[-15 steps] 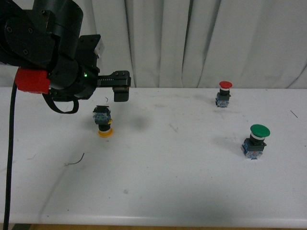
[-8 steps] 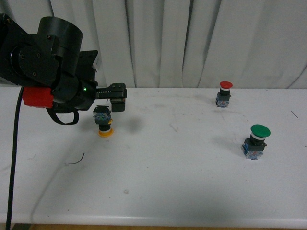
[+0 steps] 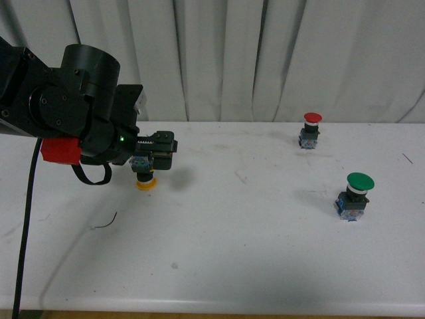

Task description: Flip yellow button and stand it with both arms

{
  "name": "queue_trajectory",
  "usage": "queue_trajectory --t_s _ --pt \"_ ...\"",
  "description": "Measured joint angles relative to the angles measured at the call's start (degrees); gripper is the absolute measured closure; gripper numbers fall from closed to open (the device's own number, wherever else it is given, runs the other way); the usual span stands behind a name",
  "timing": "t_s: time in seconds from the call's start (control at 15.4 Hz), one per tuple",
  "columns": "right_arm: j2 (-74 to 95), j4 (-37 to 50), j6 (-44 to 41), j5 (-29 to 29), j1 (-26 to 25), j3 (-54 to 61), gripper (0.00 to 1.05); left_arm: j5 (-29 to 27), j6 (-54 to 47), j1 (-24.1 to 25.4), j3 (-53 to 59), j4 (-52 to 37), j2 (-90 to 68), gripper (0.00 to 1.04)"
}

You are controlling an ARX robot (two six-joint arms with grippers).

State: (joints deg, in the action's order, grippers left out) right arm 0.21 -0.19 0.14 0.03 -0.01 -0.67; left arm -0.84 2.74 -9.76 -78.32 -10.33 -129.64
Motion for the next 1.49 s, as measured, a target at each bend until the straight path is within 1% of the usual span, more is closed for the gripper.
queue_trajectory --t_s 0.06,0.13,0.19,0.26,0.45,0.65,0.78,0.97,1.17,1.36,1.49 --pt "0.00 0.00 0.00 0.00 0.00 0.00 0.06 -0.04 -0.07 0.00 -0.02 -0.07 0.02 0.25" --pt "0.00 0.00 0.00 0.00 0.00 0.00 0.06 -0.04 -0.07 0.07 -0.02 -0.09 0.00 0.40" --pt "0.00 0.00 0.00 -0.02 0.00 0.00 0.06 0.02 -0.02 0.11 -0.02 -0.52 0.02 0.62" --pt "0.00 0.00 0.00 0.00 0.00 0.00 0.06 0.04 0.00 0.11 0.00 -0.61 0.04 0.68" --pt "0.00 0.00 0.00 0.00 0.00 0.00 0.06 0.50 -0.04 0.07 2.08 -0.81 2.32 0.69" --pt "0.00 0.00 0.00 0.00 0.00 -0.02 0.06 1.11 -0.24 -0.81 6.95 -3.02 10.64 0.69" --pt "0.00 0.00 0.00 0.00 0.00 0.00 0.06 2.19 -0.20 -2.71 14.32 -6.38 19.76 0.69" --pt "0.00 0.00 0.00 0.00 0.00 0.00 0.06 3.28 1.03 -6.60 28.57 -8.52 36.76 0.69" --pt "0.00 0.00 0.00 0.00 0.00 -0.02 0.06 1.86 4.79 -8.37 41.40 -9.05 54.55 0.69" --pt "0.00 0.00 0.00 0.00 0.00 -0.02 0.06 2.45 9.11 -9.07 47.82 -7.74 65.35 0.69" --pt "0.00 0.00 0.00 0.00 0.00 -0.02 0.06 6.08 13.38 -9.60 50.77 -10.56 68.85 0.69"
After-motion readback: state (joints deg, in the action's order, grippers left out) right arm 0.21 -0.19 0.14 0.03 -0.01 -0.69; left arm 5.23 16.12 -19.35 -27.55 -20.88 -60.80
